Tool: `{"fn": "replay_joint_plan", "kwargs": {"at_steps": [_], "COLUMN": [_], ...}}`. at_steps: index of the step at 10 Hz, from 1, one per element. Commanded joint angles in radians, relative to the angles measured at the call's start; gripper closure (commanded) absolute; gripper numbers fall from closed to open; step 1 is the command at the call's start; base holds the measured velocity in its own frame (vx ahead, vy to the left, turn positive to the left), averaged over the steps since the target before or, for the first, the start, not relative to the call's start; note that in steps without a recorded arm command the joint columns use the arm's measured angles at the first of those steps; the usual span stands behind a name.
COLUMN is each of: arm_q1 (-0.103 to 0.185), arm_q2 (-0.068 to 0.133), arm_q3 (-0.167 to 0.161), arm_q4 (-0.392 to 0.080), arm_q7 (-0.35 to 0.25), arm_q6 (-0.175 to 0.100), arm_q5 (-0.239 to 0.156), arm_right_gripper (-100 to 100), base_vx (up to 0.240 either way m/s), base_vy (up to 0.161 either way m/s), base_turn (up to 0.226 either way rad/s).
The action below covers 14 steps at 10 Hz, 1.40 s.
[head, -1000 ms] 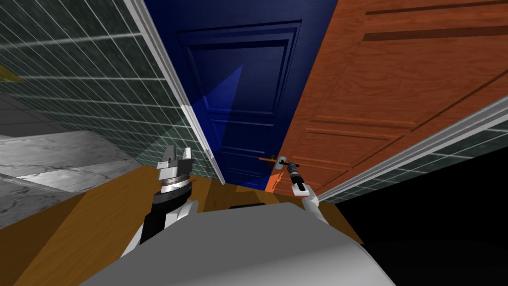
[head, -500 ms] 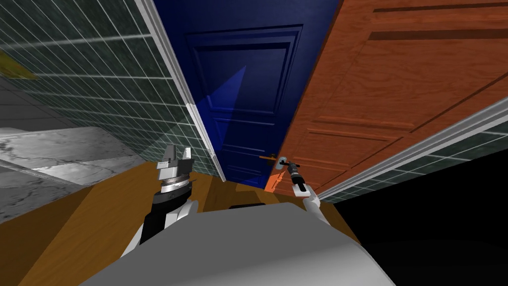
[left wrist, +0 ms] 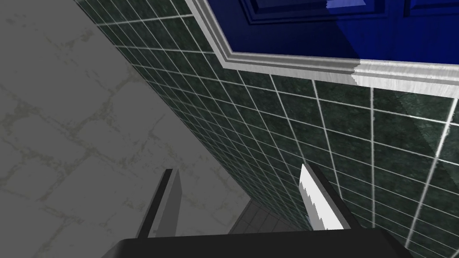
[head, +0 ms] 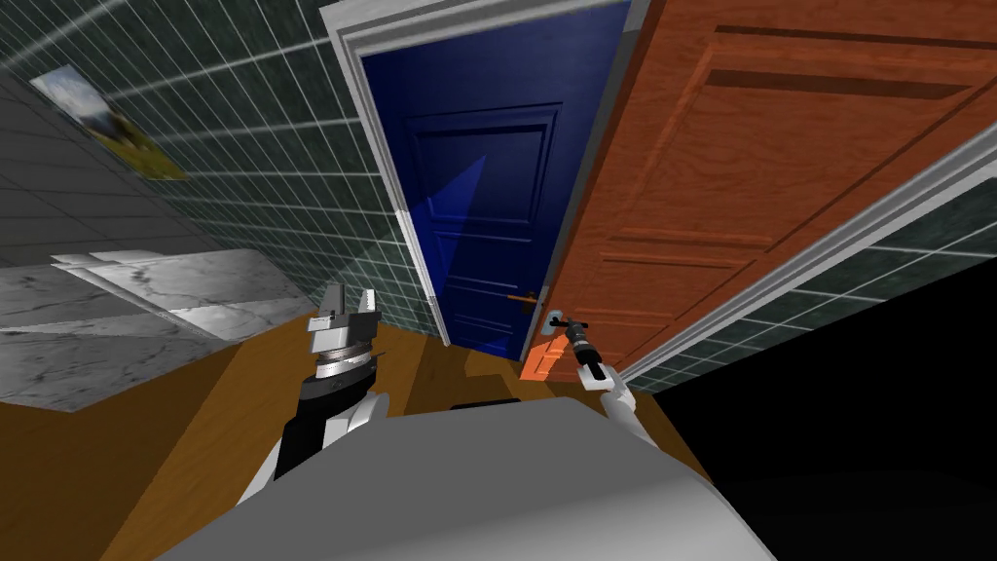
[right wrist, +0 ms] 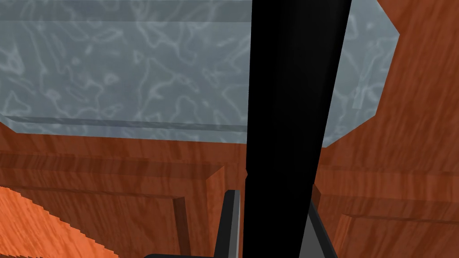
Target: Pull the door open
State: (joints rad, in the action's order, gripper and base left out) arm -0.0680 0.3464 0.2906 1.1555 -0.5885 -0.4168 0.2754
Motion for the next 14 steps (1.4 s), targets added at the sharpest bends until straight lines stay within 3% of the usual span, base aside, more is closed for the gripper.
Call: {"fn": "replay_joint_plan", "kwargs": {"at_steps": [1, 3, 4, 5, 12, 13, 14], "arm_q1": [-0.008, -0.012, -0.01, -0.03, -0.113, -0.102, -0.123], "arm_q2": [0.013, 0.022, 0.02, 0.033, 0.099, 0.096, 0.11], "arm_q3": [-0.029, -0.061, -0.047, -0.062, -0.111, -0.102, -0.105], "arm_q4": [0.011, 0.02, 0.011, 0.021, 0.06, 0.052, 0.051], "arm_q7": [-0.025, -0.048, -0.039, -0.063, -0.163, -0.152, -0.173], "arm_q6": [-0.017, -0.033, -0.024, -0.049, -0.151, -0.137, -0.172], "arm_q5": [0.004, 0.009, 0.008, 0.016, 0.048, 0.044, 0.053], "arm_right_gripper": [100, 100, 100, 100, 100, 100, 100], "base_vx": [-0.242, -0.233, -0.093, -0.168, -0.218, -0.099, -0.156], "base_vy": [-0.09, -0.12, -0.05, -0.019, -0.079, -0.021, -0.039], "base_turn": [0.175, 0.164, 0.05, 0.128, 0.115, 0.013, 0.134]}}
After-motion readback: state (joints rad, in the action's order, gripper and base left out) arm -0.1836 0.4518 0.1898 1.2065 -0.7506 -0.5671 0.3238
